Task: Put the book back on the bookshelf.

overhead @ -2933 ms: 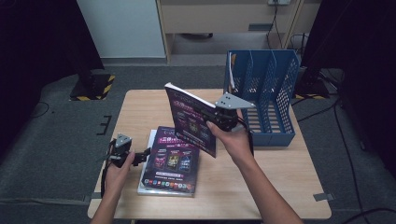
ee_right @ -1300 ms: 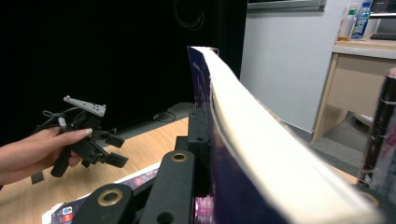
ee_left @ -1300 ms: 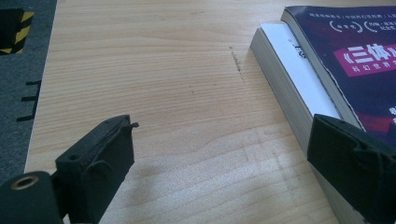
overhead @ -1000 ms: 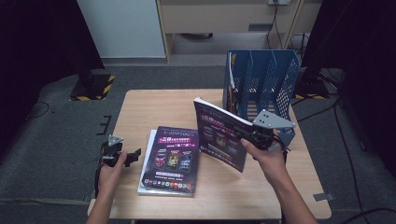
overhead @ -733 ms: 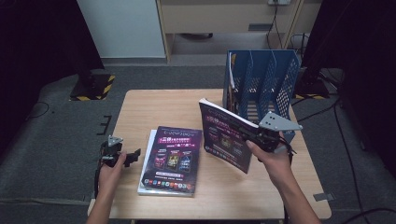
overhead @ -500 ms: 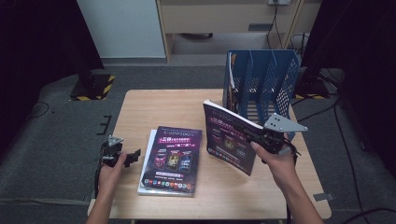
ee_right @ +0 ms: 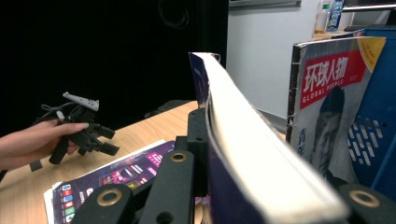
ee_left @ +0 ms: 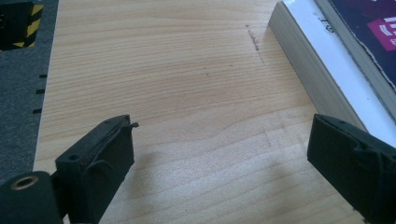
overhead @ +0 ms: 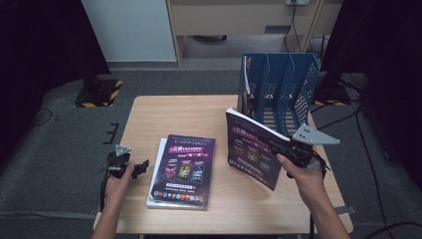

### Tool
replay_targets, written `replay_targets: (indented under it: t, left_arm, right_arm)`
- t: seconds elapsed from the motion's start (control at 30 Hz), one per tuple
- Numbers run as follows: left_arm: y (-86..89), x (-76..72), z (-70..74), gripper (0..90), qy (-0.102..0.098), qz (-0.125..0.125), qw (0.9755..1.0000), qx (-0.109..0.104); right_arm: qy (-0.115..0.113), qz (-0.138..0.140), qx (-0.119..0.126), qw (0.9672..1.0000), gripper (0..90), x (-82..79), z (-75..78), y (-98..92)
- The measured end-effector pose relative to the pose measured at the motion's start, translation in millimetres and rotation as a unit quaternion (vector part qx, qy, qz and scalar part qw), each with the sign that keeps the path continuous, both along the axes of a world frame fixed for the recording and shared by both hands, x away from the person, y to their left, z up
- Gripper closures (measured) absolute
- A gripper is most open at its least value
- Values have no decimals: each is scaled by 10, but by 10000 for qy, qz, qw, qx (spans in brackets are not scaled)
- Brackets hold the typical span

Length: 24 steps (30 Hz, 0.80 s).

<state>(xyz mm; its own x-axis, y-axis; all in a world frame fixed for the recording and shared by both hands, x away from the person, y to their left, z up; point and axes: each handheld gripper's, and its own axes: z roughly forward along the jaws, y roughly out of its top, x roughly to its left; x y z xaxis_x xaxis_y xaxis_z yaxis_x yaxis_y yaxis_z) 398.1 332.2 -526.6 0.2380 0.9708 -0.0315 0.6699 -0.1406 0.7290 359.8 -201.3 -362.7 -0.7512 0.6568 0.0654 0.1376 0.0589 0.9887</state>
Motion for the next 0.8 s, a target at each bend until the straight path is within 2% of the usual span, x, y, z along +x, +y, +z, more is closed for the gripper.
replay_targets:
  t: [0.47,0.8]
  left_arm:
    - [11,5,-24,62,51,13,10000,48]
    - [5,8,-33,62,71,-4,10000,66]
  right_arm:
    - [35,-130,41,9999,817,-58,-18,-153]
    - [40,-219,-31,9997,817,-84,-21,-250]
